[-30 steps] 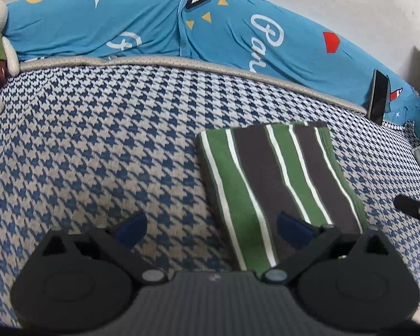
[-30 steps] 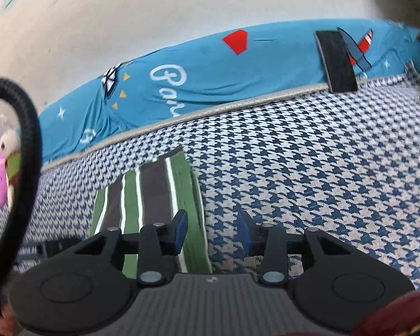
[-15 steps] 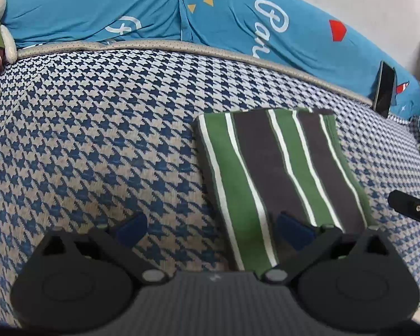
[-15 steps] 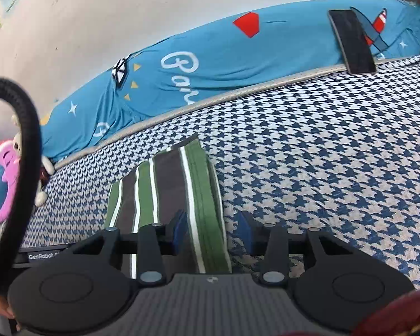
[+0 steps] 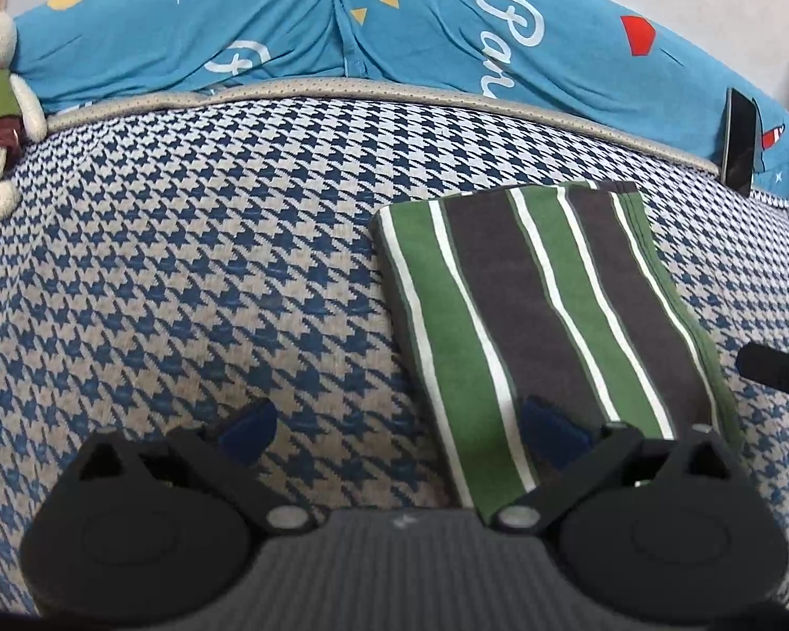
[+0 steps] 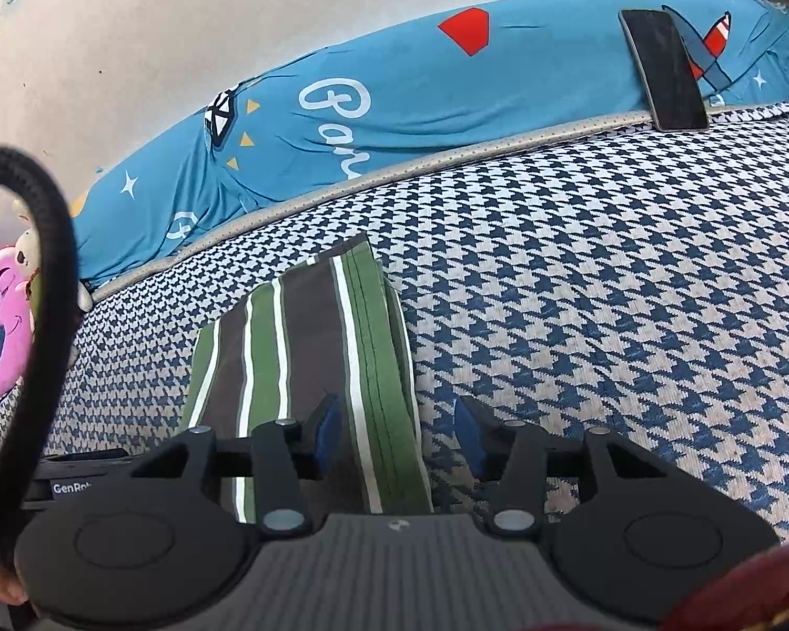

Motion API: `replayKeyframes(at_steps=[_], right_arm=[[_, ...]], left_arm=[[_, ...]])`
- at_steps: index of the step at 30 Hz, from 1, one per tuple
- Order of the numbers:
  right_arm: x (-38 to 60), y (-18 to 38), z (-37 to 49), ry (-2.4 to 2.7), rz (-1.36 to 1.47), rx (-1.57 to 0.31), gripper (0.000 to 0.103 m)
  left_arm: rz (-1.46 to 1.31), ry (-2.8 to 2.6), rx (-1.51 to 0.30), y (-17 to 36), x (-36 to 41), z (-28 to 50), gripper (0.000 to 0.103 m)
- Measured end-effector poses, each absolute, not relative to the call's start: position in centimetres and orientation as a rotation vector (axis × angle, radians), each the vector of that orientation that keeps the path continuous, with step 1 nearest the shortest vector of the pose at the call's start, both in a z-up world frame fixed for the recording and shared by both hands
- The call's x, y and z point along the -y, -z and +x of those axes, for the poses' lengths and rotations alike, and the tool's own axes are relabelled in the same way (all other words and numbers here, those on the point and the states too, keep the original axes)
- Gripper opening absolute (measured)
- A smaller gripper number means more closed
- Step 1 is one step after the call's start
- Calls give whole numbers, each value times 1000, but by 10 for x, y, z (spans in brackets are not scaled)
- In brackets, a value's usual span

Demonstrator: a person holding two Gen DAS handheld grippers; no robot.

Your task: Fold clothes

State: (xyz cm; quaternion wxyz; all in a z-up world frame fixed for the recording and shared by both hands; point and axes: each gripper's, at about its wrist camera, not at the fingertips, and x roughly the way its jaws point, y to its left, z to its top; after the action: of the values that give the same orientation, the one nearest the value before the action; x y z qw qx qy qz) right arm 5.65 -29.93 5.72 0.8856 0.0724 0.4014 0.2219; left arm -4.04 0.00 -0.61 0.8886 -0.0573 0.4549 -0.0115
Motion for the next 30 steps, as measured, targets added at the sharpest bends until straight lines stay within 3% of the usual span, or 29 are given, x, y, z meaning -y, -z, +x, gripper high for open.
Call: replayKeyframes(at_steps=[30], right_arm=[[300,-53,59,-475,136,-863,47]], left_arm=[[-109,130,-911,5,3,-42,103]])
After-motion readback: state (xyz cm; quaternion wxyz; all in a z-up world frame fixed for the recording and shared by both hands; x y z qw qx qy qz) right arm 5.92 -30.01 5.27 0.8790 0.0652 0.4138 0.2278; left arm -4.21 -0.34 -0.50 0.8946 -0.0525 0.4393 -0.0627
